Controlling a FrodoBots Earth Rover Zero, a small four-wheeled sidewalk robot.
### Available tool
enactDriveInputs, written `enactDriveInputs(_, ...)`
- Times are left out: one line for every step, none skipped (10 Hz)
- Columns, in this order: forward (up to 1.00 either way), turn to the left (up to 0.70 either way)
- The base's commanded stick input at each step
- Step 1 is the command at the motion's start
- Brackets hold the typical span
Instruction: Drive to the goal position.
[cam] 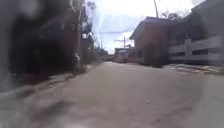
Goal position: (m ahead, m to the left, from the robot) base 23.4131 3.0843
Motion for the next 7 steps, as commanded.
enactDriveInputs(1.00, -0.22)
enactDriveInputs(1.00, -0.05)
enactDriveInputs(1.00, 0.00)
enactDriveInputs(1.00, 0.00)
enactDriveInputs(1.00, 0.00)
enactDriveInputs(1.00, 0.00)
enactDriveInputs(1.00, 0.00)
